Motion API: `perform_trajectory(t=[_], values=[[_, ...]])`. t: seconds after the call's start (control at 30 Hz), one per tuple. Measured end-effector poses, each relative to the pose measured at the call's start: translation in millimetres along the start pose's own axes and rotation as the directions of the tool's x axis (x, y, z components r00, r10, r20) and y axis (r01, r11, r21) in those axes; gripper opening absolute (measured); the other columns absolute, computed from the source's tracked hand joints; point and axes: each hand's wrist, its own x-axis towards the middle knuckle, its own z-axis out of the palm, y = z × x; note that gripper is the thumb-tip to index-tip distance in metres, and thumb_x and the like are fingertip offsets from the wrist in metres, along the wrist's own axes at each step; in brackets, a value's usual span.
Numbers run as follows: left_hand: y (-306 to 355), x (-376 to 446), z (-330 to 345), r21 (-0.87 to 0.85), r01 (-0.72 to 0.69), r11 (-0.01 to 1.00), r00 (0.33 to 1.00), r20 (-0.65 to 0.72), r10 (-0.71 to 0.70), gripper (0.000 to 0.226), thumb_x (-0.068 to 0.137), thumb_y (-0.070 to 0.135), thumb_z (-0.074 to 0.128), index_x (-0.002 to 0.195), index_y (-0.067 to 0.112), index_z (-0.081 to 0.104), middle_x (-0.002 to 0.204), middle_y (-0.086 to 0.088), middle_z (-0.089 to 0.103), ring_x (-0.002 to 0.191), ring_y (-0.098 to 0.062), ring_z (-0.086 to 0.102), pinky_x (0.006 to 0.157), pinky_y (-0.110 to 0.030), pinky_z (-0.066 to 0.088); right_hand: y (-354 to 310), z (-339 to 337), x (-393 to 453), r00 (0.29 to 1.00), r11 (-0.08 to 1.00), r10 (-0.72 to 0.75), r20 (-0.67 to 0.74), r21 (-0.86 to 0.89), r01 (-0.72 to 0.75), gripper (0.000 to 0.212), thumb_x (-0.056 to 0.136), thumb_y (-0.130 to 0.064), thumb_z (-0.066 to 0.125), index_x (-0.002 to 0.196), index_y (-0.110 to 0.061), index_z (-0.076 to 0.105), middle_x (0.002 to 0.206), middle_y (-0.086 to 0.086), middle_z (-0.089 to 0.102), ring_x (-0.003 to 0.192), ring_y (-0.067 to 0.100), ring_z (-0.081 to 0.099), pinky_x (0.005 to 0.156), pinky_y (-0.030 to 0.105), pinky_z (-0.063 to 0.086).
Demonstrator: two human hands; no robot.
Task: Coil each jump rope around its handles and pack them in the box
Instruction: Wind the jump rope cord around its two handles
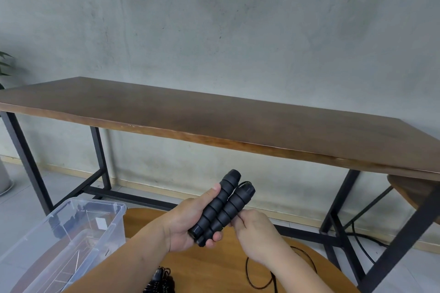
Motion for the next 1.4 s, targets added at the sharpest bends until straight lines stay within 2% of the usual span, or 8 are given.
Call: perform_trajectory(t=[0.17,0.4,0.6,0.73,0.9,1.17,1.3,1.4], values=[[-4,-1,-4,0.047,-0.004,0.999,1.000,0.000,0.004,0.059,0.091,0.061,0.051,0.115,0.011,0.073,0.095,-0.019,0.063,0.061,-0.024,0.054,0.045,-0.027,0.045,-2,-5,-8,0.993,0.992,-0.042,0.108,-0.110,0.054,0.031,0.102,-0.029,0.039,0.095,-0.014,0.065,0.083,0.002,0.062,0.075,0.019,0.052,0.066,0.030,0.040],[-12,3,-6,0.053,-0.074,0.996,0.997,-0.019,0.075,0.064,0.092,0.056,0.053,0.122,0.002,0.068,0.090,-0.019,0.062,0.064,-0.022,0.056,0.054,-0.030,0.048,-10,-5,-15,0.963,0.992,0.058,0.263,0.091,-0.085,0.028,0.104,-0.029,0.039,0.092,-0.018,0.062,0.069,-0.007,0.060,0.056,0.005,0.051,0.059,0.022,0.040],[-11,6,1,0.377,-0.136,0.916,0.955,-0.196,0.222,0.049,0.091,0.056,0.057,0.108,0.012,0.070,0.075,-0.008,0.064,0.063,-0.022,0.056,0.051,-0.027,0.042,-16,-13,-22,0.937,0.981,0.186,0.295,-0.003,-0.194,0.032,0.099,-0.027,0.046,0.074,-0.015,0.061,0.055,-0.006,0.054,0.047,0.012,0.047,0.051,0.023,0.038],[-6,7,-3,0.709,-0.112,0.696,0.919,-0.193,0.345,0.020,0.097,0.048,0.055,0.103,0.035,0.068,0.076,0.007,0.064,0.072,-0.014,0.059,0.063,-0.021,0.046,-19,-26,-23,0.937,0.980,0.192,0.293,-0.111,-0.166,0.029,0.093,-0.027,0.052,0.069,-0.013,0.058,0.061,0.002,0.048,0.052,0.019,0.041,0.055,0.027,0.034],[-4,4,-10,0.963,0.069,0.261,0.946,-0.146,0.289,0.059,0.093,0.065,0.047,0.146,0.042,0.040,0.133,0.009,0.059,0.121,-0.014,0.054,0.104,-0.033,0.043,-31,-60,-13,0.979,0.962,0.017,0.205,-0.269,0.040,0.026,0.086,-0.032,0.058,0.082,-0.011,0.072,0.071,0.010,0.063,0.061,0.020,0.053,0.058,0.034,0.041],[8,-32,45,0.999,-0.033,-0.026,0.995,0.036,0.095,0.055,0.093,0.063,0.048,0.139,0.033,0.044,0.124,0.006,0.058,0.111,-0.018,0.054,0.089,-0.032,0.045,-64,-106,1,0.890,0.891,-0.131,0.437,-0.342,0.299,0.009,0.081,-0.035,0.077,0.083,-0.027,0.079,0.079,-0.012,0.072,0.079,0.006,0.065,0.074,0.030,0.057],[7,-41,53,0.990,-0.051,0.135,0.996,0.041,0.076,0.043,0.083,0.054,0.071,0.116,0.030,0.057,0.089,0.013,0.059,0.084,-0.010,0.059,0.073,-0.024,0.049,-61,-109,18,0.831,0.940,-0.183,0.526,-0.155,0.305,0.007,0.078,-0.032,0.081,0.082,-0.027,0.079,0.079,-0.012,0.073,0.075,0.002,0.064,0.072,0.023,0.051],[10,-43,51,0.960,-0.122,0.252,0.980,0.076,0.185,0.021,0.083,0.035,0.075,0.086,0.030,0.055,0.066,0.014,0.048,0.057,-0.001,0.046,0.053,-0.016,0.036,-42,-108,26,0.842,0.977,-0.198,0.503,0.171,0.128,0.003,0.081,-0.021,0.078,0.082,-0.018,0.076,0.066,-0.011,0.067,0.059,0.004,0.055,0.058,0.019,0.043]])
